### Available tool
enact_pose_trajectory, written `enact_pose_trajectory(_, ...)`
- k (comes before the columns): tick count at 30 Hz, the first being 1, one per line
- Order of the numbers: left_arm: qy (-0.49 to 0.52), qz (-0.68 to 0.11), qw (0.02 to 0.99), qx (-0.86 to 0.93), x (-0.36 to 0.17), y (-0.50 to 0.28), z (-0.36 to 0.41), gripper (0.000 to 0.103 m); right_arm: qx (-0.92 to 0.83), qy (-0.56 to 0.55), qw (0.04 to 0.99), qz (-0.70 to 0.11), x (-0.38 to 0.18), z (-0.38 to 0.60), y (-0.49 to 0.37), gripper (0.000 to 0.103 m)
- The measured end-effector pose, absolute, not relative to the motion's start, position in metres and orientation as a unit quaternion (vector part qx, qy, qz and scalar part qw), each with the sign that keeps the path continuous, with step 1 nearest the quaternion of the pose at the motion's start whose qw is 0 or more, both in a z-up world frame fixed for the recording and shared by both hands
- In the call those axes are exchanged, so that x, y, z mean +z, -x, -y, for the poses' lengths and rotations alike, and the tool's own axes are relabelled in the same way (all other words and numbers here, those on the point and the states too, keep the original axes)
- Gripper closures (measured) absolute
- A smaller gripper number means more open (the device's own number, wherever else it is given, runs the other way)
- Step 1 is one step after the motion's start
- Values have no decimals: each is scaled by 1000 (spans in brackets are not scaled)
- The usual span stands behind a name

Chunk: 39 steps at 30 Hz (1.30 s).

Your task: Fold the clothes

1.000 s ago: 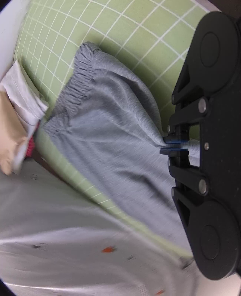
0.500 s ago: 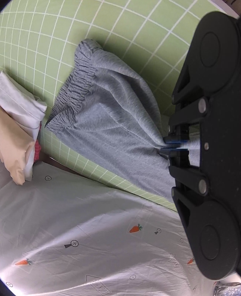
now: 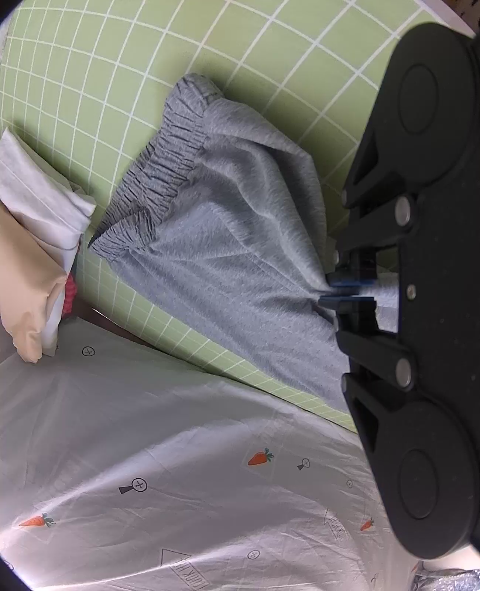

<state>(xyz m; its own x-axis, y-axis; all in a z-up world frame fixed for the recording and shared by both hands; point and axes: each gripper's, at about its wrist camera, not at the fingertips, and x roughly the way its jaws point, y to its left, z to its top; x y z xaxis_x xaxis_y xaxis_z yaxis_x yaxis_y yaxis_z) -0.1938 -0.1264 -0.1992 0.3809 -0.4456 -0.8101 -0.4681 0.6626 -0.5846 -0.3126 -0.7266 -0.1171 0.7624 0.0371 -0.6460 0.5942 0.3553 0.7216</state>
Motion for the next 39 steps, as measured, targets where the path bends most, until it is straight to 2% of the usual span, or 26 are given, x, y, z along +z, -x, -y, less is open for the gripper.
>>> enact_pose_trajectory(8, 455, -518, 723, 58, -202, 203, 108, 57, -173, -541, 767, -299, -118, 729, 314, 98)
enact_pose_trajectory(10, 456, -518, 721, 69, -204, 204, 106, 77, -173, -540, 767, -302, -119, 729, 315, 97)
enact_pose_trajectory(12, 453, -519, 721, 77, -206, 204, 105, 91, -170, -534, 770, -305, -119, 729, 315, 98)
enact_pose_trajectory(16, 436, -514, 734, 86, -199, 204, 96, 102, -164, -504, 788, -314, -114, 725, 315, 97)
enact_pose_trajectory(23, 393, -447, 799, 86, -138, 199, 73, 103, -146, -521, 791, -285, -111, 716, 322, 98)
enact_pose_trajectory(32, 268, -362, 886, 108, -42, 148, 70, 103, -144, -507, 825, -203, -81, 707, 318, 98)
enact_pose_trajectory(35, 271, -377, 880, 106, -42, 129, 59, 103, -155, -494, 833, -195, -79, 706, 315, 98)
enact_pose_trajectory(38, 300, -411, 854, 107, -65, 124, 57, 103, -163, -505, 826, -191, -85, 703, 312, 98)
enact_pose_trajectory(39, 312, -422, 844, 108, -73, 123, 57, 97, -165, -508, 823, -193, -87, 702, 312, 98)
